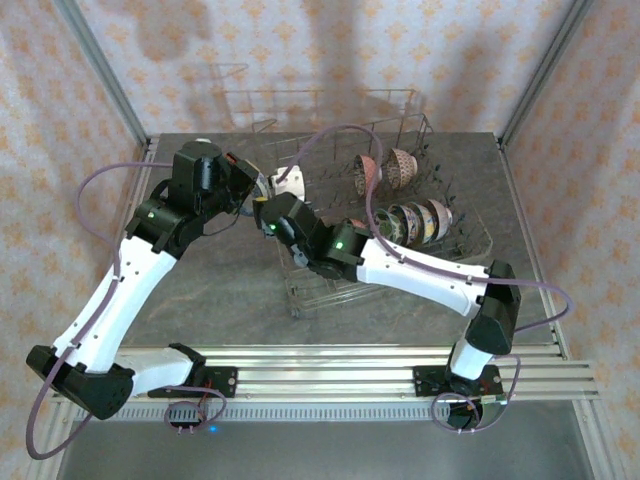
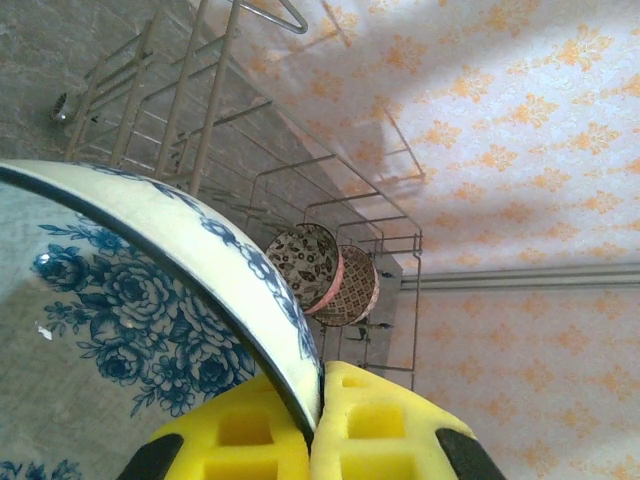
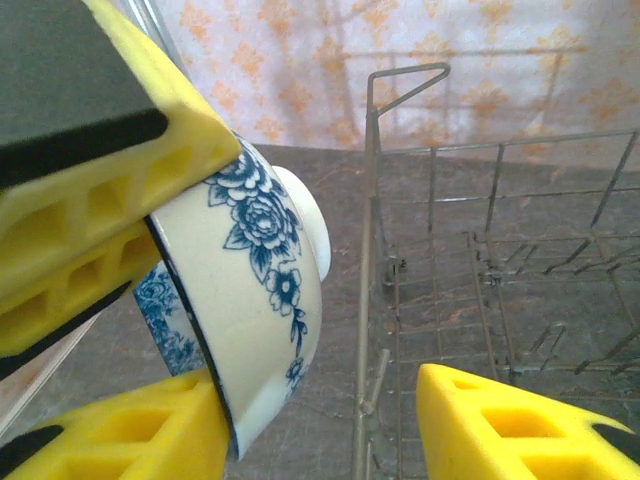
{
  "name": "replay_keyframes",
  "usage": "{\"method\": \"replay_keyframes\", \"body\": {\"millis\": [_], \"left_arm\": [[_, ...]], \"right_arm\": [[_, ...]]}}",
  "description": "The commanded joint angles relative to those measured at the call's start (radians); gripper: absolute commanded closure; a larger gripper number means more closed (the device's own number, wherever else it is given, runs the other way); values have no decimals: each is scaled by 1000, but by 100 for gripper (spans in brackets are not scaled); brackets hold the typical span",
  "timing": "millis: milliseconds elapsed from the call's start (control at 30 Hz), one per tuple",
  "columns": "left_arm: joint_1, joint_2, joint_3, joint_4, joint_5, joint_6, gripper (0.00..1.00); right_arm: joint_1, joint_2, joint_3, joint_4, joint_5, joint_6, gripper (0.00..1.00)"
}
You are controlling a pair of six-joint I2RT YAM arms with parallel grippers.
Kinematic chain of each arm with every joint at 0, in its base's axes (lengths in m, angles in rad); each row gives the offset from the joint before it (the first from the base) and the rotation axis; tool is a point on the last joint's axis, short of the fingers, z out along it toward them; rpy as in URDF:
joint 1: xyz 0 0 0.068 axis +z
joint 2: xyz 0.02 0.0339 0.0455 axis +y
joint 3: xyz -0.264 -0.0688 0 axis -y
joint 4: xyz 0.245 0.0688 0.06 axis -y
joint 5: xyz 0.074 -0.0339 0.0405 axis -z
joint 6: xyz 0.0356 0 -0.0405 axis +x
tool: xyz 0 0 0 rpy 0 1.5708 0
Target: Load the bowls into the dish rack
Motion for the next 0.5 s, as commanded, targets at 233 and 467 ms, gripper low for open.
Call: {"method": "replay_keyframes", "body": {"millis": [233, 467], "left_arm": [[-10, -34, -2, 61, -35, -24, 100], [-11, -30, -20, 81, -20, -38, 100]], "right_arm": [[15, 77, 65, 68, 225, 26, 54], [14, 115, 91, 80, 294, 13, 70]]}}
